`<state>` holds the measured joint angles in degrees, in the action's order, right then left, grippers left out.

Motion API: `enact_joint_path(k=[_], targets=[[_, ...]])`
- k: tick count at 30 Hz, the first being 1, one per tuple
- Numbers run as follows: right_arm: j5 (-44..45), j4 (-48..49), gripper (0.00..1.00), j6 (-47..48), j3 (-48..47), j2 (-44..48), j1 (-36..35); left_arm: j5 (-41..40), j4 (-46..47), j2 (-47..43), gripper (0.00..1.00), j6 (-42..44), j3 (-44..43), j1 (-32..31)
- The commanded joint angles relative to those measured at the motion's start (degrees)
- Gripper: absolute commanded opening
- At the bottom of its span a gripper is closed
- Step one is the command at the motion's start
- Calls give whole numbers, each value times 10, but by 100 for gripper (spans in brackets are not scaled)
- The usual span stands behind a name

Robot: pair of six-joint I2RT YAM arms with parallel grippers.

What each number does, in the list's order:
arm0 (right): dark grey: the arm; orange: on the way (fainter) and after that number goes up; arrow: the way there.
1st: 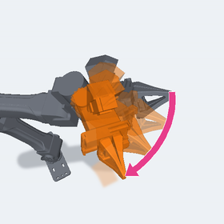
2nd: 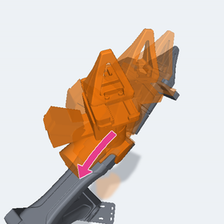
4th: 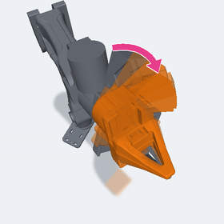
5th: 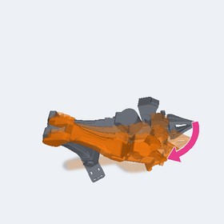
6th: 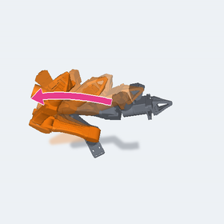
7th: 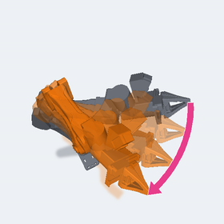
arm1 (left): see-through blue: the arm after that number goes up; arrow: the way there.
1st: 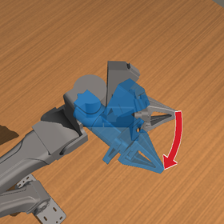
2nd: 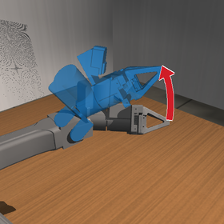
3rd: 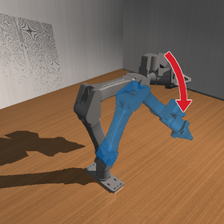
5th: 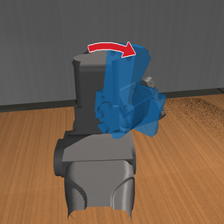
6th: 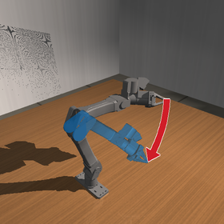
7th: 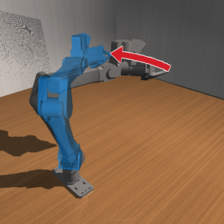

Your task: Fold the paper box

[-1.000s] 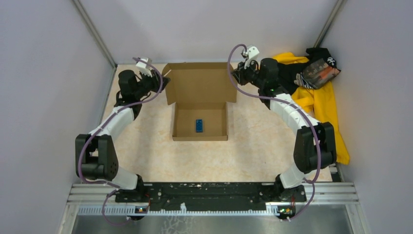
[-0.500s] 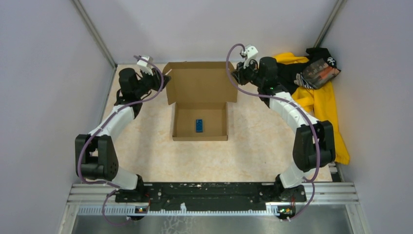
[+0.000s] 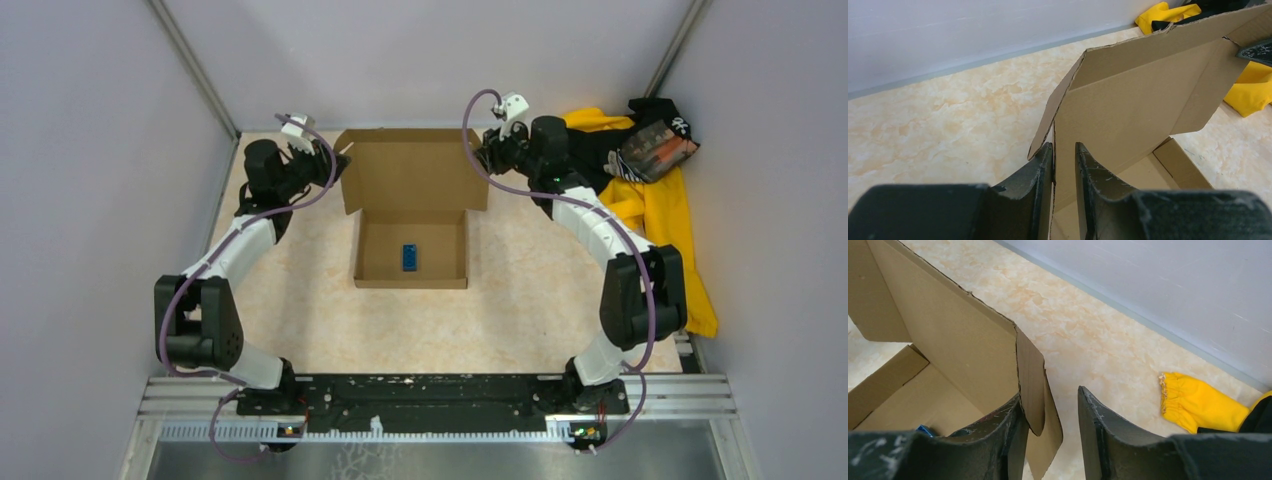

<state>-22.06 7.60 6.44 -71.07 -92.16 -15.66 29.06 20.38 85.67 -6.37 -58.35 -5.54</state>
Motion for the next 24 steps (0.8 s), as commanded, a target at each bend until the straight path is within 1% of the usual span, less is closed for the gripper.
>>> enact_joint_path(k=[1, 2, 3, 13, 18, 20, 24], targets=[[1, 19, 36, 8, -31, -4, -7, 4, 8, 6, 28, 9, -15, -5], [-2, 17, 32, 8, -33, -6, -7, 3, 8, 6, 28, 9, -16, -5], [-6, 15, 29, 8, -35, -8, -7, 3, 8, 6, 28, 9, -16, -5], [-17, 10, 15, 6, -43, -18, -10, 8, 8, 14, 29, 14, -28, -6], [-22, 7, 10, 9, -48, -21, -11, 8, 8, 21, 31, 16, -35, -7], [-23, 4, 9, 11, -51, -22, -12, 5, 8, 25, 29, 17, -42, -9], [-21, -1, 7, 14, -52, -23, -15, -14, -11, 38, 22, 34, -56, -21]])
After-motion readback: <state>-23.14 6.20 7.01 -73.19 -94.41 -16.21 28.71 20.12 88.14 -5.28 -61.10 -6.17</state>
